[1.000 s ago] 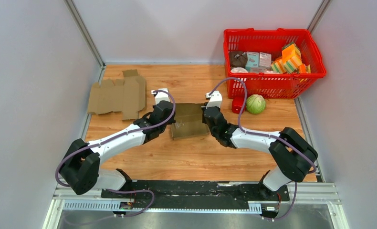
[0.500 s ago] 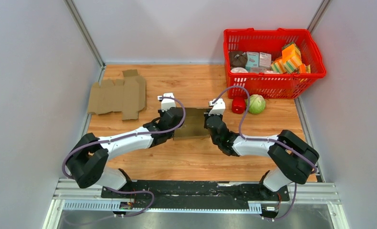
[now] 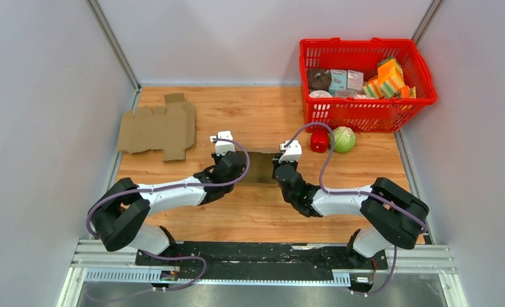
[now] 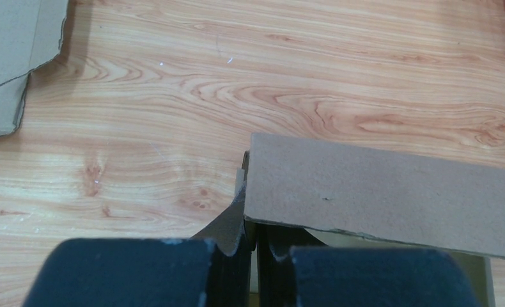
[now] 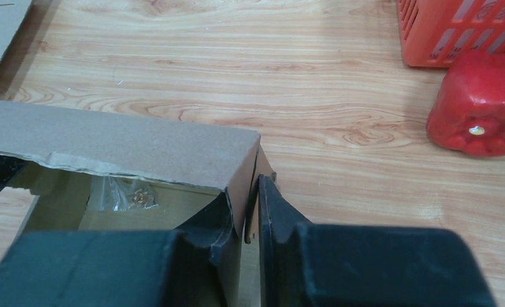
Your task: Fold the paper box
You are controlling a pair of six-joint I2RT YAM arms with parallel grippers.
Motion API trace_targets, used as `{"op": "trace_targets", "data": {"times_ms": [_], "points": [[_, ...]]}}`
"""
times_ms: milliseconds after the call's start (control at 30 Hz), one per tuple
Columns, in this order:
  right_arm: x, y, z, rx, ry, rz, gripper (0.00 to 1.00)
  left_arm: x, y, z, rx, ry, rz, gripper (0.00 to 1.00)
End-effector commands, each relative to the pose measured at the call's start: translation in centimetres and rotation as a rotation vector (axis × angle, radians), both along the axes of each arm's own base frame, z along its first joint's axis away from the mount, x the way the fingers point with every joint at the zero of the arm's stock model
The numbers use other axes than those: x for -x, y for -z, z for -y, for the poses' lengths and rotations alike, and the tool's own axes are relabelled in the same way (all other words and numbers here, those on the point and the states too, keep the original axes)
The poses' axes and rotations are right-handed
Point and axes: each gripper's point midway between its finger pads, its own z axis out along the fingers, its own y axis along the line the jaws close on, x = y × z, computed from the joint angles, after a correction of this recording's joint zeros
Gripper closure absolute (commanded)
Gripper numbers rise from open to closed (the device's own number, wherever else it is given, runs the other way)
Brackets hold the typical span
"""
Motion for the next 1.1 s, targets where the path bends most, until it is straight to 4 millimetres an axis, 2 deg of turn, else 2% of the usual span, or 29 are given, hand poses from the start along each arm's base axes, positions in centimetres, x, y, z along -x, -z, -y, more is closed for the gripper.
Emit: {"op": "trace_targets", "data": {"times_ms": [0,67,167,200,233,267,300,333,367,433,467,500,533,567,600,633,667,733,767,800,833,900,967,1000,1067], "points": [[0.8,-1.1,0.0,-0.075,0.020,0.018,0.84,0.7,1.1,0.9,0.048,0.038,-0.008,0.94],[1.2,-1.3,0.3,-0.089,0.018,0.006,0.80,0.8,1.1,1.0,0.055,0.045,-0.003,0.93],[2.4,-0.8,0.8,-0.088,-0.004,-0.032,0.64,0.9,1.3,0.8,0.050,0.044,0.001,0.94],[3.0,-0.5,0.9,-0.106,-0.011,-0.054,0.55,1.0,1.6,0.7,0.041,0.048,-0.001,0.94],[3.8,0.3,1.5,-0.078,-0.013,-0.092,0.50,1.0,1.6,0.7,0.042,0.050,0.000,0.94],[4.5,-0.7,1.6,-0.112,-0.029,-0.096,0.46,1.0,1.7,0.7,0.040,0.052,-0.002,0.94],[5.5,-0.7,1.5,-0.143,-0.041,-0.125,0.38,1.0,1.6,0.8,0.041,0.054,-0.002,0.94],[6.8,0.7,2.5,-0.090,-0.047,-0.189,0.36,1.1,1.7,0.8,0.041,0.058,-0.002,0.94],[7.8,-0.7,2.6,-0.137,-0.080,-0.198,0.34,1.2,1.7,0.9,0.037,0.062,-0.002,0.94],[9.8,-0.2,4.6,-0.108,-0.064,-0.291,0.23,1.2,1.5,0.9,0.023,0.071,0.005,0.95],[10.3,-0.7,4.8,-0.125,-0.087,-0.306,0.20,1.4,1.5,1.0,0.012,0.073,0.007,0.94],[9.9,-2.9,5.5,-0.184,-0.093,-0.290,0.15,1.3,1.5,1.0,0.009,0.071,0.008,0.94],[10.8,-3.8,5.4,-0.196,-0.151,-0.356,0.12,1.3,1.5,1.1,0.010,0.073,0.007,0.94],[10.7,-5.1,5.4,-0.233,-0.177,-0.375,0.08,1.3,1.6,1.1,0.010,0.076,0.005,0.94],[9.1,-5.9,7.1,-0.282,-0.123,-0.397,0.07,1.5,1.6,1.2,0.008,0.082,0.003,0.94],[9.8,-6.3,6.0,-0.321,-0.220,-0.470,0.06,1.5,1.7,1.3,0.006,0.084,0.003,0.93],[8.7,-8.7,5.7,-0.354,-0.244,-0.446,0.05,1.5,1.7,1.4,0.004,0.086,0.002,0.92],[7.0,-8.0,4.6,-0.348,-0.286,-0.533,0.04,1.7,1.6,1.4,0.001,0.089,0.004,0.87],[5.8,-10.0,3.8,-0.324,-0.322,-0.506,0.03,1.7,1.5,1.5,0.002,0.092,0.005,0.84],[5.5,-10.2,3.3,-0.297,-0.347,-0.528,0.03,1.7,1.3,1.6,0.005,0.095,0.009,0.79],[4.8,-8.7,2.3,-0.270,-0.359,-0.574,0.03,1.8,1.2,1.7,0.002,0.106,0.005,0.76],[3.6,-8.4,1.2,-0.274,-0.392,-0.555,0.04,2.1,0.9,1.7,-0.002,0.117,0.011,0.67],[2.5,-7.2,0.2,-0.249,-0.415,-0.566,0.05,2.9,1.4,1.3,-0.010,0.136,-0.003,0.62],[2.3,-7.1,-0.4,-0.237,-0.430,-0.567,0.06,3.2,1.0,1.2,0.005,0.145,0.004,0.59],[1.9,-5.4,-0.8,-0.210,-0.419,-0.599,0.07,4.2,1.2,0.9,0.022,0.170,-0.004,0.56]]}}
